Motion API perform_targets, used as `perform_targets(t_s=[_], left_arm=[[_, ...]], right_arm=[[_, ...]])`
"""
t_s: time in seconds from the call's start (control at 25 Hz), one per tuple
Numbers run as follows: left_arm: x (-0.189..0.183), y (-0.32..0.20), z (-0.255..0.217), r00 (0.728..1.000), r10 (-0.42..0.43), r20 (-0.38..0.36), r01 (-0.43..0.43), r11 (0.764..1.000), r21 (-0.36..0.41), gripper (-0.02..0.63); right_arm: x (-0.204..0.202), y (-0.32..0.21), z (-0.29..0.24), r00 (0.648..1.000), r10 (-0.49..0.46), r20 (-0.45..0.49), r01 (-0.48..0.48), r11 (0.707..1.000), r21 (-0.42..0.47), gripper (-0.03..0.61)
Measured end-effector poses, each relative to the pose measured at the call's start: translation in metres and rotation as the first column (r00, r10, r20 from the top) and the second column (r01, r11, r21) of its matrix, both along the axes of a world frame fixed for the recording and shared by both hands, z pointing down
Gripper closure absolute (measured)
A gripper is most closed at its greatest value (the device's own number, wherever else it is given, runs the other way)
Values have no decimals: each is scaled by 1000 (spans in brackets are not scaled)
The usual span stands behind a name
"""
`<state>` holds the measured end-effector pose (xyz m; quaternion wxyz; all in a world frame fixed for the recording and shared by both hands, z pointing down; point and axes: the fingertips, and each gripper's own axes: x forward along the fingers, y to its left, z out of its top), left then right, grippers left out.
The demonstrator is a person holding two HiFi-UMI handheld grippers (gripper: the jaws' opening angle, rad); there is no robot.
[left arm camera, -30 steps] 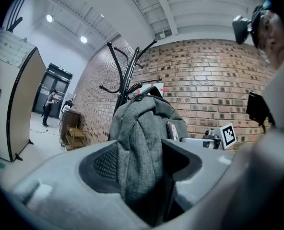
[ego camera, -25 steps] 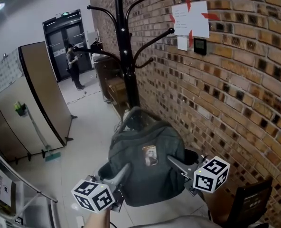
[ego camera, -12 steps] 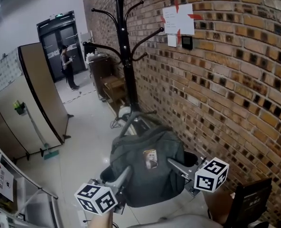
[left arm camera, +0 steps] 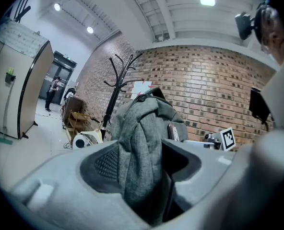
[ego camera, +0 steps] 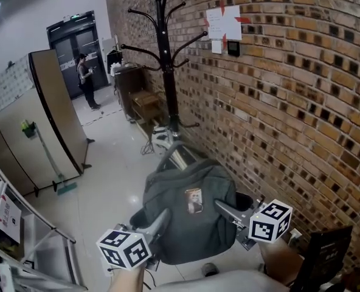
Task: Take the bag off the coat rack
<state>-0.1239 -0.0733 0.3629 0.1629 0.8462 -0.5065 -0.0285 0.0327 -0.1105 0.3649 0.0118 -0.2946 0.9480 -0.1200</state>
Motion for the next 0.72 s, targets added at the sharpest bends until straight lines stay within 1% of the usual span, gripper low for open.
perform_targets(t_s=[0.32,0.72], left_arm=[[-2,29,1,1000,-13,9,13,1000,0,371],[1,39,-5,1000,-7,10,6,1000,12,376]], right_arm=[[-2,29,2,1000,-7,4,7,1000,6,380],[-1,37,-2,1000,-6,1,6,1000,23,383]])
